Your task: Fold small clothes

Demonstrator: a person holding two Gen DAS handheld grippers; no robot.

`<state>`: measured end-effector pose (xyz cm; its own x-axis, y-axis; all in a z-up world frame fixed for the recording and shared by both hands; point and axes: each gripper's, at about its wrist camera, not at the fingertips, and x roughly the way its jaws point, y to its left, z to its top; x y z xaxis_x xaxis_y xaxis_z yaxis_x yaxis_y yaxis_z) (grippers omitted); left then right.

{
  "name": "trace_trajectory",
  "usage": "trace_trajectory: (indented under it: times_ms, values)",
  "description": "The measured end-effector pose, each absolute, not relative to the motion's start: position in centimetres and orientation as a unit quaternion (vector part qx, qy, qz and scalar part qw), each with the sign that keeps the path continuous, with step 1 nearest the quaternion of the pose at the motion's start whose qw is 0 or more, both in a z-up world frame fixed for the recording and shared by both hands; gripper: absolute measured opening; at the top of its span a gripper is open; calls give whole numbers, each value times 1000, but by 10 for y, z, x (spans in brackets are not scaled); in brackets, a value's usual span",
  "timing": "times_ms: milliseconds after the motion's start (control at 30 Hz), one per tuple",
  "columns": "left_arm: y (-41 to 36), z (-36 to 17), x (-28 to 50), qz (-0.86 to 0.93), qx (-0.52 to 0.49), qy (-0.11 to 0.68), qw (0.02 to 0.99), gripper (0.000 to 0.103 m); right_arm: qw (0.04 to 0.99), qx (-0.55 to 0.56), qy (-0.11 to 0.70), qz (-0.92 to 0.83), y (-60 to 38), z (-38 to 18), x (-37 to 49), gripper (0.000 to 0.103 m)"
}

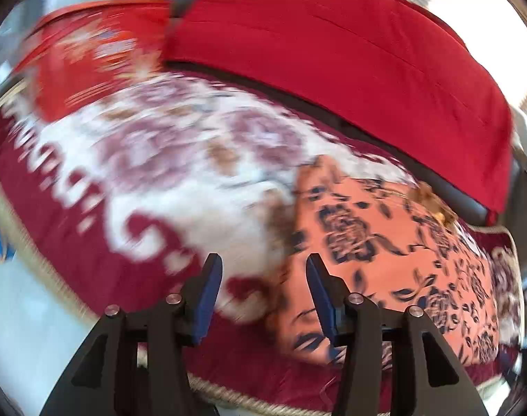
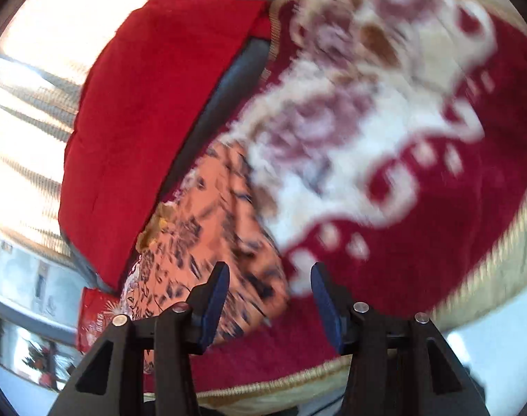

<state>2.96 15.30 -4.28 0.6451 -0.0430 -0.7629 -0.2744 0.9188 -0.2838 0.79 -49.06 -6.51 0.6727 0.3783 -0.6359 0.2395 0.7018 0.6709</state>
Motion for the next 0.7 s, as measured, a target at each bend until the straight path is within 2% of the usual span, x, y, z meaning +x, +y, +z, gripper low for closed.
trace_trajectory:
  times_ms: [133, 300, 667, 700]
  values:
    - [131, -41, 88, 17, -155, 413, 897, 52, 854, 330, 393, 85, -464, -46, 56, 53]
    - [126, -55, 150, 2, -152, 444, 883, 52, 858, 305, 405, 85, -455, -52, 105, 53]
    - [120, -83, 188, 7, -133, 458, 879, 51, 873, 182, 446, 73, -427, -72, 187, 50]
    - [120, -84, 189, 10, -128, 458, 880, 40, 873, 165, 453, 71, -423, -75, 192, 44]
